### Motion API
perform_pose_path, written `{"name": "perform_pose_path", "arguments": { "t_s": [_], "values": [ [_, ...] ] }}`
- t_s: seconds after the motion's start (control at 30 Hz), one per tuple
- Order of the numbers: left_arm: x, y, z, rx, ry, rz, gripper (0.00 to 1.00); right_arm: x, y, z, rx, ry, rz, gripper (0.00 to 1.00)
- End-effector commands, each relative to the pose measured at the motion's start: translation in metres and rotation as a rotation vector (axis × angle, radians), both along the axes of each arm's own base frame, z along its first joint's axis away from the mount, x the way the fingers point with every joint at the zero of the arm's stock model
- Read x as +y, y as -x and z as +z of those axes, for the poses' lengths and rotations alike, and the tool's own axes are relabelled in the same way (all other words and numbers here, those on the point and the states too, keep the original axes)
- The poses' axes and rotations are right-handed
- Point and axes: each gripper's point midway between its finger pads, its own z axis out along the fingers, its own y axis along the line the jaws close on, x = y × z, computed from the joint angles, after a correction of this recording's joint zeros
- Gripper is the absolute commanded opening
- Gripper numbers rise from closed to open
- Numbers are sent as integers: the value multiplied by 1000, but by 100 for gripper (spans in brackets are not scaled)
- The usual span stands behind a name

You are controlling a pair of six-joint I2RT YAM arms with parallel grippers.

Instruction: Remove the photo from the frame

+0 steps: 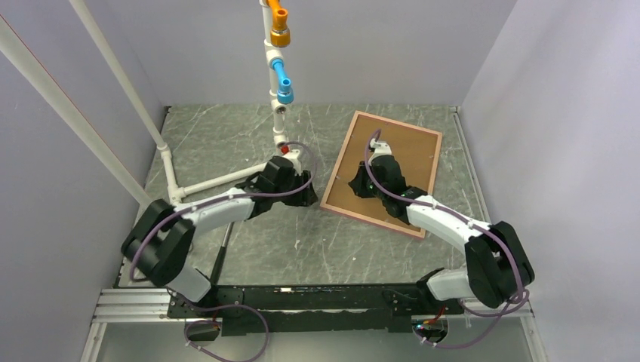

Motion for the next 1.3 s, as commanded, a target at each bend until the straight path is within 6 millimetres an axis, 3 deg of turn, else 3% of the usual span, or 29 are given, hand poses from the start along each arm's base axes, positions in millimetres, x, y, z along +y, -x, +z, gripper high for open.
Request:
{"name": "perform_pose_path", "arguments": {
  "t_s": [0.0,0.2,0.5,0.8,1.27],
  "values": [
    [-32,-40,19,-76,56,46,55,18,-19,21,-114,-20,7,0],
    [-54,-53,-2,-37,56,23,51,28,-20,12,-107,-1,18,0],
    [-78,-54,-35,38,24,-8,49,29,-23,3,-113,24,4,0],
    [-76,-48,-55,61,-34,23,32,32,-37,-1,-130,17,-40,0],
    [-72,-33,-69,100,-53,43,22,38,-43,-13,-121,31,-48,0]
  ]
}}
